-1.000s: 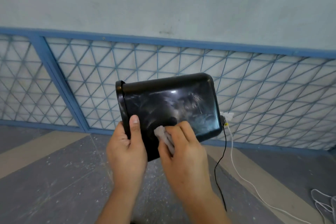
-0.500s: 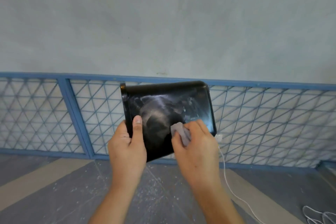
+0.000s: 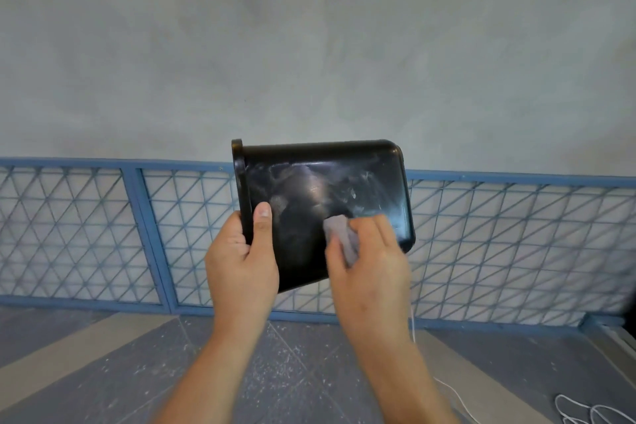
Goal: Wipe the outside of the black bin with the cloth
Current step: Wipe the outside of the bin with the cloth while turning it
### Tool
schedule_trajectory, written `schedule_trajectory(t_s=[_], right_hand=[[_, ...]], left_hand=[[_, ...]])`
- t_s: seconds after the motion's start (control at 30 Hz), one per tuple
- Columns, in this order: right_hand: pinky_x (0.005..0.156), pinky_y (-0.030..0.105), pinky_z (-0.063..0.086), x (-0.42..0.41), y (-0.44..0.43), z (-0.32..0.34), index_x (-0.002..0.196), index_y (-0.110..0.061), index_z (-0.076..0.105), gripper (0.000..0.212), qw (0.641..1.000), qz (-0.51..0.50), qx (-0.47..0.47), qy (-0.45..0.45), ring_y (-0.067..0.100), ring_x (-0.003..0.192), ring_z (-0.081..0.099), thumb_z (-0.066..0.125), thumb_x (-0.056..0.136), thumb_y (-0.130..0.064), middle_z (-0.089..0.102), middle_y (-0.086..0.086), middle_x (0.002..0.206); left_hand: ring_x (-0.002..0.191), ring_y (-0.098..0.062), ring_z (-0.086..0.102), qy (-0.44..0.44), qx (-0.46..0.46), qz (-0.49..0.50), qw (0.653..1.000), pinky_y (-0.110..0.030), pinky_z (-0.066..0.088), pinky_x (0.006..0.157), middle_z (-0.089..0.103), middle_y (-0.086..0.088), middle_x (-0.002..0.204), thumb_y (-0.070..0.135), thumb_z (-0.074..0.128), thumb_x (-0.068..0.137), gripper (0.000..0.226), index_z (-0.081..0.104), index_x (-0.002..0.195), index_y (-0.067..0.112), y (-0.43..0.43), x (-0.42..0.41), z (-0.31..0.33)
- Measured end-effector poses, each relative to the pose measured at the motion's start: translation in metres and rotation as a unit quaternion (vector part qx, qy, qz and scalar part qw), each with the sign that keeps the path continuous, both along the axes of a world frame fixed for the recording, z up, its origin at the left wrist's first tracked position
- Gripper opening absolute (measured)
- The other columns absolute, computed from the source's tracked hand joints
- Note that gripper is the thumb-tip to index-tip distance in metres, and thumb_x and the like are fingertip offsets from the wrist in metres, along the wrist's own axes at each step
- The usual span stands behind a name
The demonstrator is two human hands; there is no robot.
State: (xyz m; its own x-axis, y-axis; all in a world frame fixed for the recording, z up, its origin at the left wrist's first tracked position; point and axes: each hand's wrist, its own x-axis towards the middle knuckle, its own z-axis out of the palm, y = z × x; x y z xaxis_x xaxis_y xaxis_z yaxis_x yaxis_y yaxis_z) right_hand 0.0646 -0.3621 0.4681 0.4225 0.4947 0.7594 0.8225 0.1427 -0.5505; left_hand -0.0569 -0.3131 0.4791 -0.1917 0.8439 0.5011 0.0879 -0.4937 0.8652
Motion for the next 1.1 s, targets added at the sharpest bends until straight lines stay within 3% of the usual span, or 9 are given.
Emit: schedule_trajectory(t_s=[0.1,0.27,0.43,0.6,0.77,0.87,0.93,1.0,1.1], right_hand=[[0.050,0.021,0.045,-0.010,-0.020,-0.005,0.091,-0.023,0.062,0.013,0.998,0.035,-0.019,-0.055,0.010,0.063,0.053,0.065,0.097,-0.034,0.053,-0.013,0.089],[0.060,0.011,0.043,0.035,-0.031,0.010,0.094,-0.021,0.063,0.011,0.992,-0.041,0.003,0.116,-0.003,0.085,0.055,0.067,0.096,-0.031,0.056,-0.011,0.093],[0.055,0.021,0.048,-0.001,-0.041,0.006,0.096,-0.024,0.063,0.012,0.999,0.032,-0.015,-0.009,0.005,0.071,0.055,0.062,0.096,-0.036,0.053,-0.014,0.093],[0.062,0.028,0.048,0.038,-0.048,0.014,0.095,-0.020,0.064,0.012,0.992,-0.040,0.015,0.120,0.002,0.074,0.055,0.066,0.096,-0.032,0.057,-0.012,0.087],[0.061,0.020,0.052,0.009,-0.057,0.008,0.106,-0.022,0.066,0.017,1.000,0.013,0.001,-0.002,0.002,0.075,0.057,0.062,0.098,-0.037,0.057,-0.014,0.096],[0.077,0.033,0.061,0.036,-0.059,0.015,0.123,-0.022,0.064,0.030,0.996,-0.025,0.012,0.082,0.003,0.088,0.062,0.061,0.097,-0.037,0.064,-0.013,0.107],[0.085,0.034,0.060,0.050,-0.060,0.026,0.128,-0.021,0.063,0.032,0.991,-0.053,0.043,0.115,0.006,0.095,0.063,0.064,0.098,-0.032,0.066,-0.011,0.112],[0.083,0.034,0.059,0.040,-0.056,0.033,0.124,-0.021,0.064,0.028,0.994,-0.038,0.053,0.090,0.005,0.093,0.060,0.064,0.097,-0.031,0.064,-0.010,0.110],[0.067,0.030,0.058,0.007,-0.053,0.022,0.117,-0.025,0.065,0.022,0.999,0.026,0.016,-0.031,0.005,0.080,0.059,0.062,0.096,-0.032,0.059,-0.012,0.104]], left_hand=[[0.076,-0.001,0.067,-0.014,0.005,0.001,1.000,-0.010,0.048,0.055,0.071,0.009,0.076,0.049,0.049,0.103,0.034,0.068,0.088,0.025,-0.010,-0.002,0.007],[0.082,0.002,0.066,0.007,0.017,-0.001,1.000,-0.006,0.046,0.057,0.071,0.006,0.082,0.048,0.048,0.104,0.036,0.069,0.092,0.023,-0.020,-0.007,0.017],[0.081,0.001,0.066,0.004,0.029,0.002,1.000,-0.008,0.047,0.058,0.070,0.008,0.081,0.047,0.049,0.105,0.034,0.068,0.088,0.024,-0.026,-0.008,0.028],[0.079,0.004,0.065,0.008,0.039,-0.003,0.999,-0.006,0.046,0.057,0.070,0.020,0.077,0.046,0.049,0.105,0.035,0.066,0.085,0.023,-0.036,-0.013,0.031],[0.084,-0.005,0.069,-0.017,0.033,-0.005,0.999,-0.022,0.053,0.067,0.073,0.013,0.085,0.051,0.049,0.104,0.036,0.069,0.087,0.027,-0.037,-0.015,0.032],[0.085,-0.002,0.069,-0.022,0.028,-0.014,0.999,-0.018,0.053,0.067,0.074,0.015,0.087,0.050,0.048,0.104,0.034,0.070,0.089,0.028,-0.037,-0.022,0.037],[0.086,-0.001,0.069,-0.019,0.032,-0.017,0.999,-0.018,0.053,0.068,0.074,0.016,0.088,0.049,0.049,0.104,0.034,0.070,0.091,0.027,-0.036,-0.025,0.038],[0.087,-0.001,0.069,-0.016,0.033,-0.017,0.999,-0.017,0.053,0.068,0.074,0.016,0.088,0.048,0.049,0.104,0.033,0.071,0.092,0.027,-0.036,-0.023,0.039],[0.082,-0.004,0.068,-0.013,0.038,-0.014,0.999,-0.012,0.051,0.061,0.072,0.014,0.082,0.048,0.050,0.104,0.034,0.068,0.084,0.026,-0.037,-0.019,0.037]])
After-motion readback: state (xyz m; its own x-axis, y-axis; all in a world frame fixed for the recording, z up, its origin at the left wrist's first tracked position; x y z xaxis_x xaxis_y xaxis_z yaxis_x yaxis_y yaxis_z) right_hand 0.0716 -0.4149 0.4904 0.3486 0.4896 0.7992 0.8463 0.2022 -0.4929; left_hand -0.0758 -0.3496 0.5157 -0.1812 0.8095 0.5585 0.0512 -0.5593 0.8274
